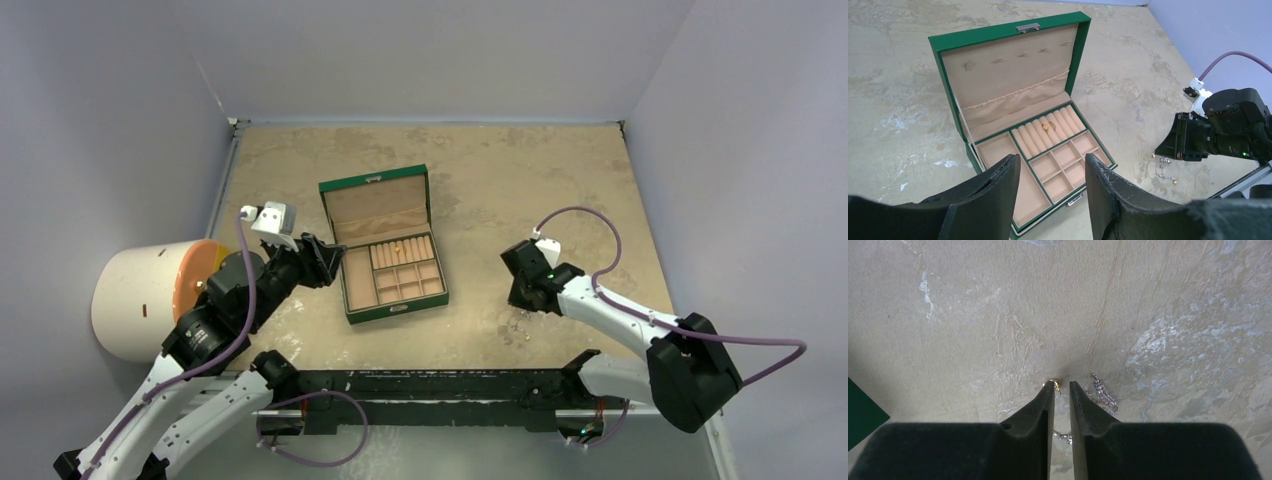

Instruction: Organize the mixed jewelry

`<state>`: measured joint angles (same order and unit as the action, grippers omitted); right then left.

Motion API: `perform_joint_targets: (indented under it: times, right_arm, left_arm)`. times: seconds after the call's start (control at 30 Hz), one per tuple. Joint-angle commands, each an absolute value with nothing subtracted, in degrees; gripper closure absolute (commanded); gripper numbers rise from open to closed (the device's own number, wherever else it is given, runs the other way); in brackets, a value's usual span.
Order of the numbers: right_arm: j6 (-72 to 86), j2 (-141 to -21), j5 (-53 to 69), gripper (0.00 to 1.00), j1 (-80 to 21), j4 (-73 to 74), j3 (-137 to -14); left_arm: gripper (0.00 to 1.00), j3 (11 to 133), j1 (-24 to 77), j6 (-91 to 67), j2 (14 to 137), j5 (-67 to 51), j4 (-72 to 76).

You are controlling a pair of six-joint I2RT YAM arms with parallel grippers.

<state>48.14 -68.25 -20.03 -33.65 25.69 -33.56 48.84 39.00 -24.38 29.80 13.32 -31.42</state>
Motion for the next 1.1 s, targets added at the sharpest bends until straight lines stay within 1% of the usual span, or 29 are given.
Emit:
perform_joint_targets:
  times: [0.0,0.27,0.37,0.4,0.43,0.7,0.87,0.93,1.07]
  right_arm:
    - [48.9,-68.9,-18.8,0.82,-33.0,23.4,-32.9]
    - [49.0,-69.0,-18.0,0.87,-32.6,22.9,-32.4]
    - [49.1,-69.0,-17.8,0.95,-32.6,22.9,-32.3]
    - [49.1,-68.9,-17.7,0.99,-32.6,22.9,-32.3]
    - [49.1,-68.9,-17.7,1.00,-32.6,22.9,-32.4]
    - [48.3,-66.4,-17.5,1.00,-32.6,23.9,-33.5]
    - [46.3,-65.1,-16.2,1.00,-32.6,24.0,-36.8]
    - [44.1,-64.6,-16.7,1.00,-32.7,22.6,-38.1]
    - [40.1,-65.1,-12.7,1.00,-32.7,18.8,-40.8]
  left_arm:
    - [0.50,48.7,38.7,-23.6,30.2,13.6,-30.0]
    - [0.50,48.7,38.7,-23.6,30.3,13.6,-30.0]
    - [0.50,48.7,38.7,-23.6,30.3,13.6,-30.0]
    - [0.50,48.6,38.7,-23.6,30.3,13.6,-30.0]
    - [0.50,48.7,38.7,-23.6,30.3,13.6,-30.0]
    - [0.50,48.7,38.7,-23.6,30.0,13.5,-29.9]
    - [0.50,48.7,38.7,-23.5,30.0,13.4,-29.9]
    - [0.50,48.7,38.7,-23.5,30.0,13.4,-29.9]
    - [0.50,48.7,38.6,-23.4,30.0,13.4,-29.9]
